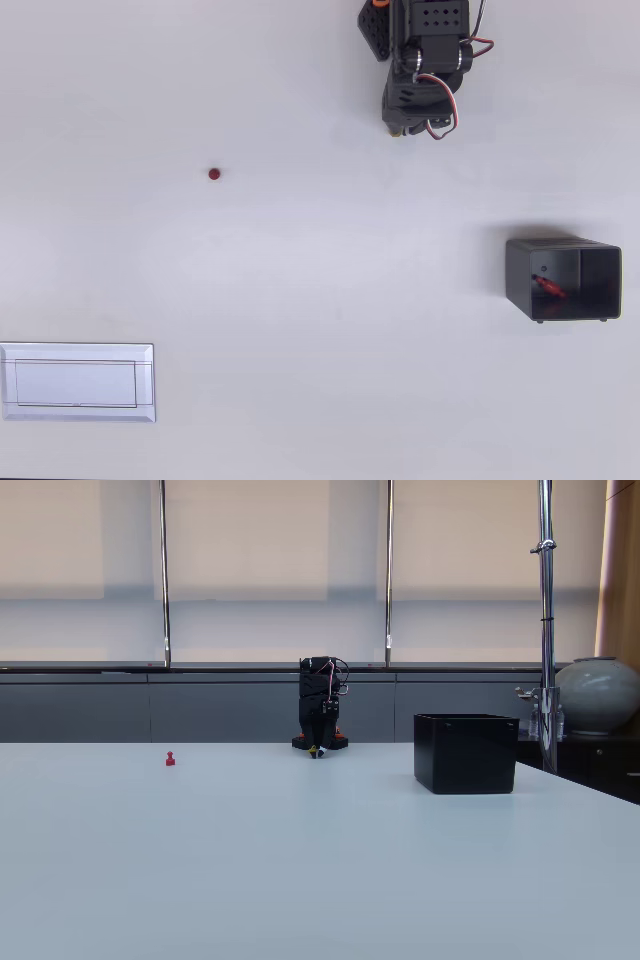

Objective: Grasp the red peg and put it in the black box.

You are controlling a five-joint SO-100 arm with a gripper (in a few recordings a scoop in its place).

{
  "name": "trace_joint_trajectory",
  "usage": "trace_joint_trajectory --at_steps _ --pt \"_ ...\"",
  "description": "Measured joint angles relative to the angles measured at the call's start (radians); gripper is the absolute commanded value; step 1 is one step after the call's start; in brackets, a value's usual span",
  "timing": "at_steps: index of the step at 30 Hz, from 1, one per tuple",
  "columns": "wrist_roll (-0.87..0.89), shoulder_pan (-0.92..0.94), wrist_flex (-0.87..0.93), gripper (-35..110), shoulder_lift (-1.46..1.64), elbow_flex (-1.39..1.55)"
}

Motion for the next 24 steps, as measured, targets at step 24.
trace_joint_trajectory --at_steps 24 --pt "0.265 0.348 -0.152 0 0.074 0.000"
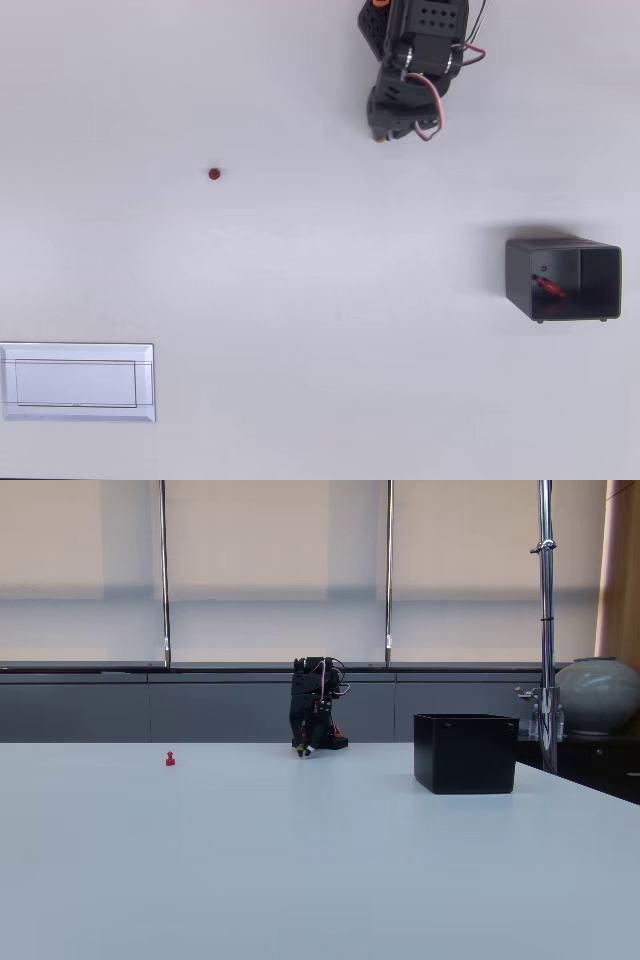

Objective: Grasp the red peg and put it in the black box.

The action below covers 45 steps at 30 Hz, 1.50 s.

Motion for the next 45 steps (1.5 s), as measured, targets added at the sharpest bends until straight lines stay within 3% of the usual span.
trace_joint_trajectory --at_steps 7,14,18,24,36,40,45 --pt "-0.014 0.259 -0.273 0 0.210 0.000" --pt "-0.057 0.399 -0.749 0 0.549 0.008" --pt "-0.143 0.425 -1.017 0 0.732 0.012" --pt "-0.219 0.445 -1.264 11 0.919 0.015" --pt "-0.264 0.476 -1.810 11 1.325 0.015" --pt "-0.275 0.476 -1.937 10 1.447 0.018" --pt "-0.273 0.495 -1.974 11 1.522 0.048"
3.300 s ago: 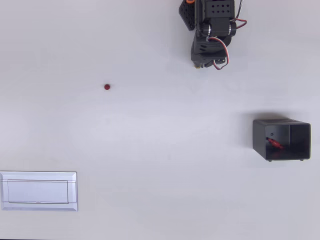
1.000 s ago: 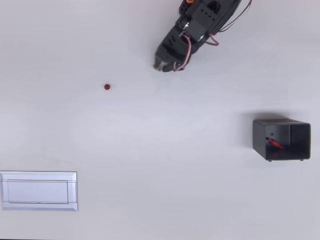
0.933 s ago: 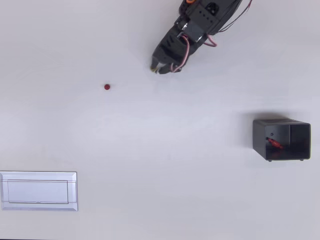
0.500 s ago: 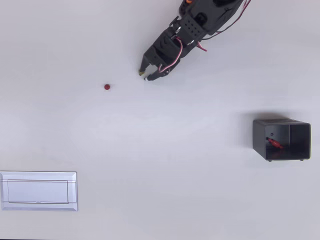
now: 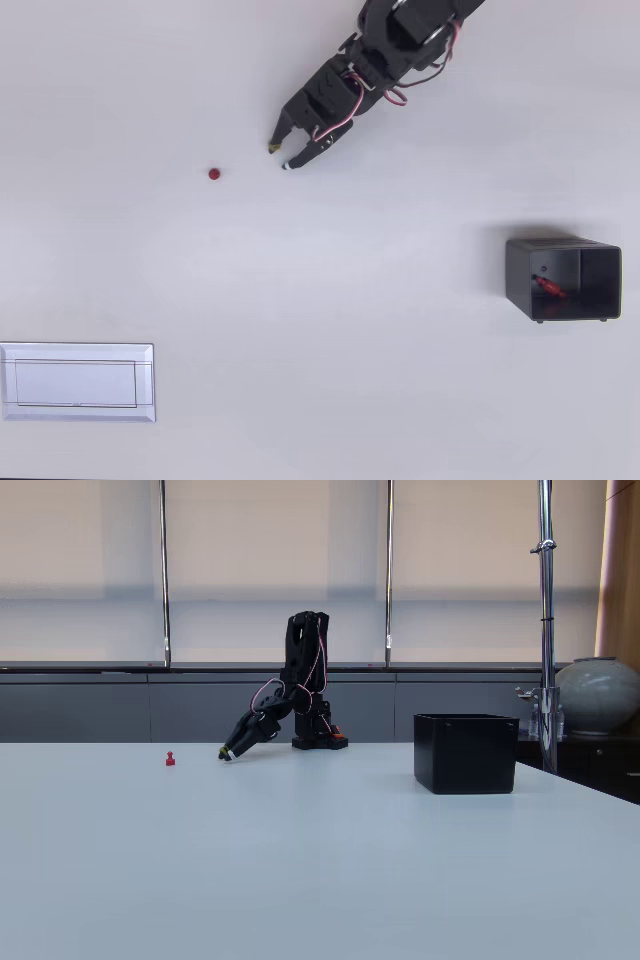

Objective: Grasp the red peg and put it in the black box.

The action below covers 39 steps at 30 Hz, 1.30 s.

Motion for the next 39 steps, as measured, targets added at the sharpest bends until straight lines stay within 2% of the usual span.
trace_joint_trajectory --at_steps 14,18,23,39 --pt "0.000 0.098 -0.206 14 0.288 0.170" --pt "0.000 0.104 -0.279 20 0.364 0.202" --pt "0.002 0.095 -0.301 27 0.387 0.225" --pt "-0.009 0.103 -0.419 27 0.514 0.301"
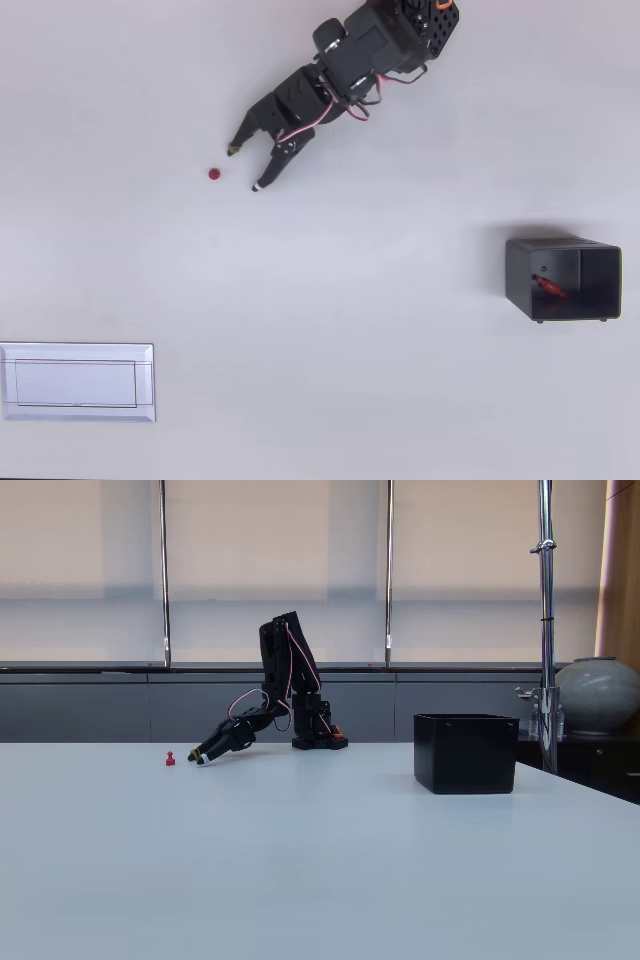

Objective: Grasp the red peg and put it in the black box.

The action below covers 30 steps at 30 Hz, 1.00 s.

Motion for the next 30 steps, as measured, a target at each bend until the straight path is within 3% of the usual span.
trace_joint_trajectory --at_steps 13,30 --pt "0.000 0.017 -0.052 27 0.084 0.075" --pt "0.054 0.034 0.051 27 0.084 0.133"
